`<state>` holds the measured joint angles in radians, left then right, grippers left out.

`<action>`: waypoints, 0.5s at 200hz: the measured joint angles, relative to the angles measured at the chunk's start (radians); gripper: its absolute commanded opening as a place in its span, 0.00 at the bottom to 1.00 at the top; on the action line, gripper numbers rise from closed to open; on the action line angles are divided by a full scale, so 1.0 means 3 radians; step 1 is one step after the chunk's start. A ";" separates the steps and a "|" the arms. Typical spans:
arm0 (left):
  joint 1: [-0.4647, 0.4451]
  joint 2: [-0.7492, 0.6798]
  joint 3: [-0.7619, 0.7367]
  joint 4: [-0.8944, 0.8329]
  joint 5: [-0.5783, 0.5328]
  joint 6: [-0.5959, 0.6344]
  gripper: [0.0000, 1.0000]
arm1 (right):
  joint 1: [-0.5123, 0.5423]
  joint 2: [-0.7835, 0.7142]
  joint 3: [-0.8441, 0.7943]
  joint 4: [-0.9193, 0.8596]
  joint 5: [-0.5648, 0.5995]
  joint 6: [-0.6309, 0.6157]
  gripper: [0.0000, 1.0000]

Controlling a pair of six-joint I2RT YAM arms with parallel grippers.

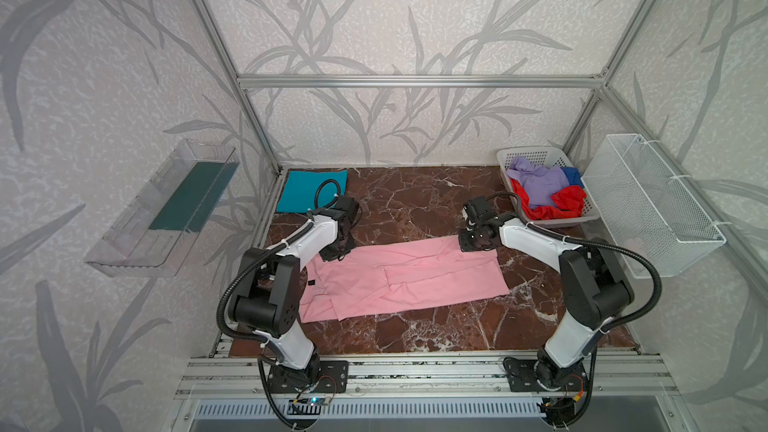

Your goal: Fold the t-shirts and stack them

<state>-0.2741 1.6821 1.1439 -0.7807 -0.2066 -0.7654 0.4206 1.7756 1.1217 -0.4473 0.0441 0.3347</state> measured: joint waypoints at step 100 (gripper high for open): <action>0.0084 0.0095 -0.0510 0.0205 0.0168 -0.0121 0.24 | -0.0662 0.0111 -0.0167 -0.0011 0.0148 0.0289 0.12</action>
<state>-0.2489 1.7107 0.9909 -0.7193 -0.1562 -0.8017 0.2218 1.8088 1.0718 -0.4507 0.0883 0.4213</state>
